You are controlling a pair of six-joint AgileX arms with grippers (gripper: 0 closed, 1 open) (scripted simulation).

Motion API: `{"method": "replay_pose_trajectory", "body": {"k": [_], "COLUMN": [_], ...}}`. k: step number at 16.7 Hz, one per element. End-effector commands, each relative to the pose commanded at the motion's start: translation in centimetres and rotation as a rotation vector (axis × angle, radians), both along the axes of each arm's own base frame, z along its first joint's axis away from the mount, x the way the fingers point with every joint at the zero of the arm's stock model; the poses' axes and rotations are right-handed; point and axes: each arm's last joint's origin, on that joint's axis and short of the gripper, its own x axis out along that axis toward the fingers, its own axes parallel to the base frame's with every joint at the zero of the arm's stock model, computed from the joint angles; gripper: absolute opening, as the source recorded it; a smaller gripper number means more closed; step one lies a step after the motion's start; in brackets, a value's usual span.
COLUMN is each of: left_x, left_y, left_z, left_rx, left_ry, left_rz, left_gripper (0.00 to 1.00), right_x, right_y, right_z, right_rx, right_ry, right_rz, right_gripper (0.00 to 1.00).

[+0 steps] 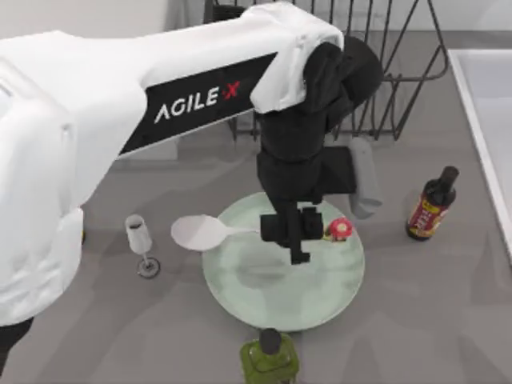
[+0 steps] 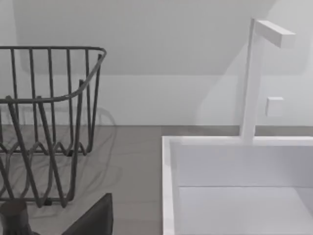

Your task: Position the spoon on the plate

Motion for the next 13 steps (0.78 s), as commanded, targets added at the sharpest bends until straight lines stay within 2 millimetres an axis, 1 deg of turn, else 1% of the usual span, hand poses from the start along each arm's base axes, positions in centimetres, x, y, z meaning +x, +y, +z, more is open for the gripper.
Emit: {"method": "replay_pose_trajectory", "body": {"k": [1,7,13], "left_x": [0.1,0.1,0.4], "left_y": [0.0,0.0,-1.4], "left_z": [-0.4,-0.3,0.5], "left_rx": [0.004,0.003,-0.049], "left_ry": [0.003,0.000,-0.098], "left_rz": [0.006,0.005,-0.003], "left_gripper": [0.00,0.00,0.00], "right_x": [0.0,0.0,0.0], "right_y": [0.0,0.0,0.0], "right_z": [0.0,0.0,0.0], "right_rx": [0.000,0.000,0.000], "right_ry": [0.000,0.000,0.000], "right_rz": [0.000,0.000,0.000], "right_gripper": [1.00,1.00,1.00]}}
